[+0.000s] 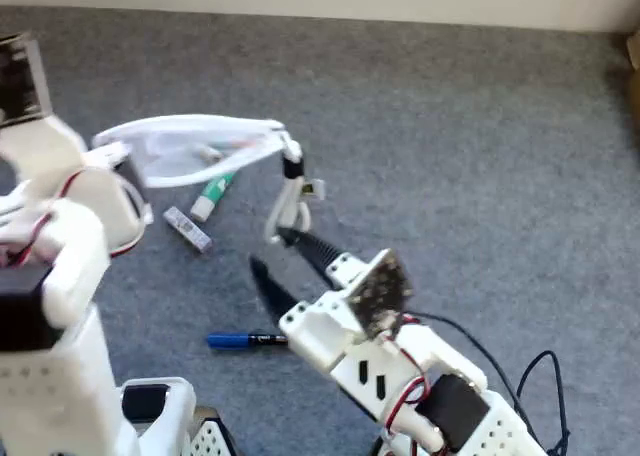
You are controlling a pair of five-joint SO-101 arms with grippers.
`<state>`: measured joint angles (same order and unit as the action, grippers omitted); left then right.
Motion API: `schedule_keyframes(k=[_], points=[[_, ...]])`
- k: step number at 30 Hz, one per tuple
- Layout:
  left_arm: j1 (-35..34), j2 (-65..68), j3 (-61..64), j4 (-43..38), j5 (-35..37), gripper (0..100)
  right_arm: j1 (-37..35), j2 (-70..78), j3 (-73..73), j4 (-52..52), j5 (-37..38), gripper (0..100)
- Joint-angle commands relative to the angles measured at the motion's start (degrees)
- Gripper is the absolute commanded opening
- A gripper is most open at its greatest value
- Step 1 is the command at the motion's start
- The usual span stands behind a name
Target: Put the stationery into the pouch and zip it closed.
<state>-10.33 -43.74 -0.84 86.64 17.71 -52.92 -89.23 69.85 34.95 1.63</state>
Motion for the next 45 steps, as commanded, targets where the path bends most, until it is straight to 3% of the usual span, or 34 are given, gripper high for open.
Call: schedule_keyframes(k=[1,5,10,17,30,35,45], points=[[-7.9,-4.2,-2.1,-0.8,3.4,1,-3.2,-0.4,0.1,0.2,0.9,15.2],[-12.8,-5.7,0.4,-1.1,3.9,1,-3.4,-0.4,0.5,0.2,0.9,15.2],[-13.4,-8.1,7.1,-1.3,3.6,1,-6.6,2.6,0.8,0.2,1.0,15.2],[-18.3,-12.9,12.5,-4.1,3.8,1,-9.2,21.4,-1.2,-1.3,0.9,15.2],[-20.7,-15.4,20.4,-8.8,3.7,1,-9.3,50.3,-12.0,-2.5,1.0,15.2],[-21.8,-15.3,20.4,-8.3,3.7,1,-11.7,58.9,-15.8,-2.5,7.6,15.2],[-21.6,-15.3,20.4,-8.2,3.6,1,-14.0,76.1,-24.8,-2.5,8.1,15.2]])
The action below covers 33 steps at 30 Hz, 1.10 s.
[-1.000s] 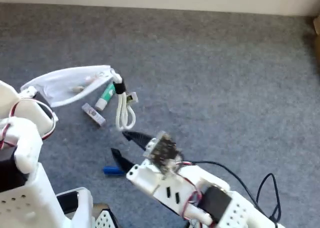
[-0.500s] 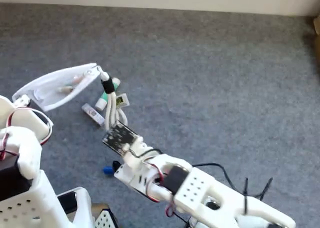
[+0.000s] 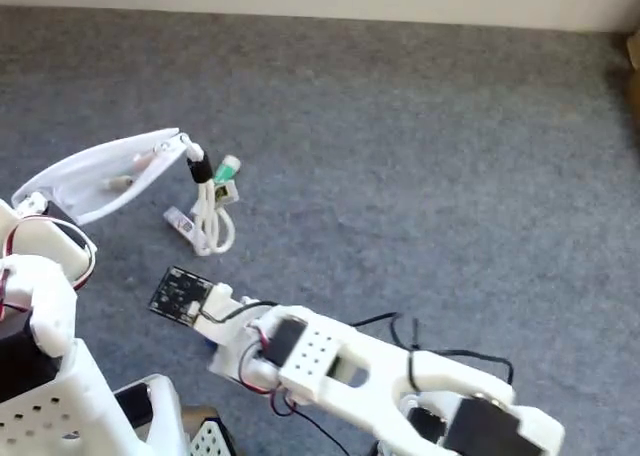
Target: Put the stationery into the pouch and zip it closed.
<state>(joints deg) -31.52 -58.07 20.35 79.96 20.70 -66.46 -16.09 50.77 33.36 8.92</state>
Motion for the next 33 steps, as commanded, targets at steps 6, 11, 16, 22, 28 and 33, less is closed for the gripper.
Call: schedule_keyframes(k=[6,11,16,22,28,33], points=[[-0.4,-1.0,-0.7,-1.5,0.6,1,0.2,12.7,-11.7,-0.7,0.8,15.2],[-0.4,-1.0,-0.7,-1.5,0.6,1,2.2,16.5,-16.0,6.0,0.8,15.2],[-0.4,-1.0,-0.7,-1.5,0.6,1,2.3,20.3,-22.5,15.1,0.9,15.2],[-0.4,-1.0,-0.7,-1.5,0.6,1,2.2,26.5,-24.4,16.3,5.8,8.0],[-0.4,-1.0,-0.7,-1.5,0.6,1,2.2,27.1,-24.6,19.2,8.5,0.6],[-0.4,-1.5,0.1,-1.7,0.6,1,2.3,27.0,-24.6,22.6,8.5,0.5]])
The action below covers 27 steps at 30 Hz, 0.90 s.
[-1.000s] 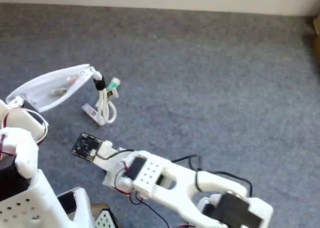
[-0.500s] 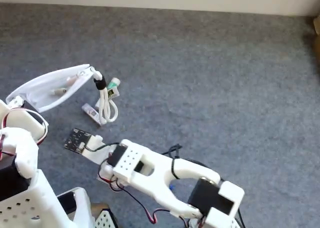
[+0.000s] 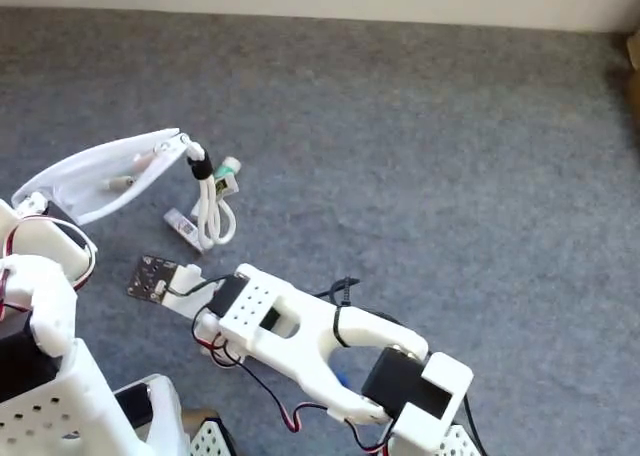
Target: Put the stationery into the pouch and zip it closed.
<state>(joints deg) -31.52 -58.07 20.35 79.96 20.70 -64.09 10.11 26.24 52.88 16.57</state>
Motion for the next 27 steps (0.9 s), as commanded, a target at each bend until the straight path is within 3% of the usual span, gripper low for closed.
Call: schedule_keyframes(k=[1,7,21,27], points=[[-0.4,-1.5,0.2,-1.7,0.6,1,0.0,0.8,0.0,3.7,0.8,0.5],[-0.3,-1.5,0.3,-1.8,0.6,1,1.3,0.0,0.0,8.3,0.7,0.5],[-0.2,-1.5,0.3,-1.5,0.6,1,6.5,-21.6,8.9,8.1,0.7,0.5],[3.7,-1.5,0.7,-1.5,0.6,1,10.2,-30.2,11.1,8.1,0.7,0.5]])
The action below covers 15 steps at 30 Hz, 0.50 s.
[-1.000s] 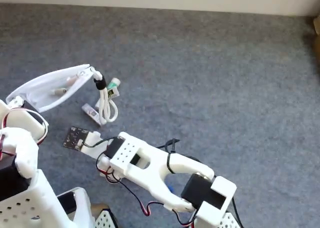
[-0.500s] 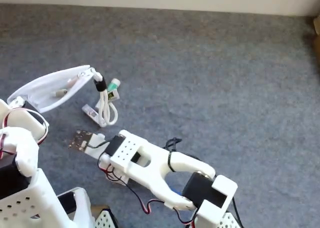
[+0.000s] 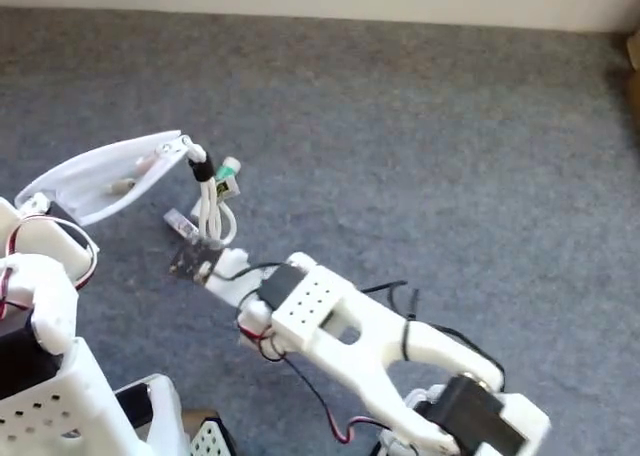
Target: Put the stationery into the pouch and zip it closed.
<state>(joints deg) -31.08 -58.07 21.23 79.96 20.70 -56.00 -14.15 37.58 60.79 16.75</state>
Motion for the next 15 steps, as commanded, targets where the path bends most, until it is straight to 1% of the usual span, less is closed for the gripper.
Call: schedule_keyframes(k=[1,4,7,10,15], points=[[4.0,-1.5,-0.2,-1.5,0.6,1,2.4,-7.3,0.0,0.2,0.5,0.5],[5.7,-1.5,0.0,-1.5,0.6,1,4.0,-10.5,0.0,0.2,-0.4,0.5],[7.3,-1.5,0.0,-1.5,0.5,1,7.0,-13.9,-0.5,0.2,-4.8,0.5],[8.4,-1.5,0.0,-1.7,0.5,1,9.5,-18.2,-0.5,0.2,-7.7,0.5],[8.5,-1.5,0.0,-1.5,0.4,1,9.7,-24.9,-0.2,-0.2,-8.3,0.5]])
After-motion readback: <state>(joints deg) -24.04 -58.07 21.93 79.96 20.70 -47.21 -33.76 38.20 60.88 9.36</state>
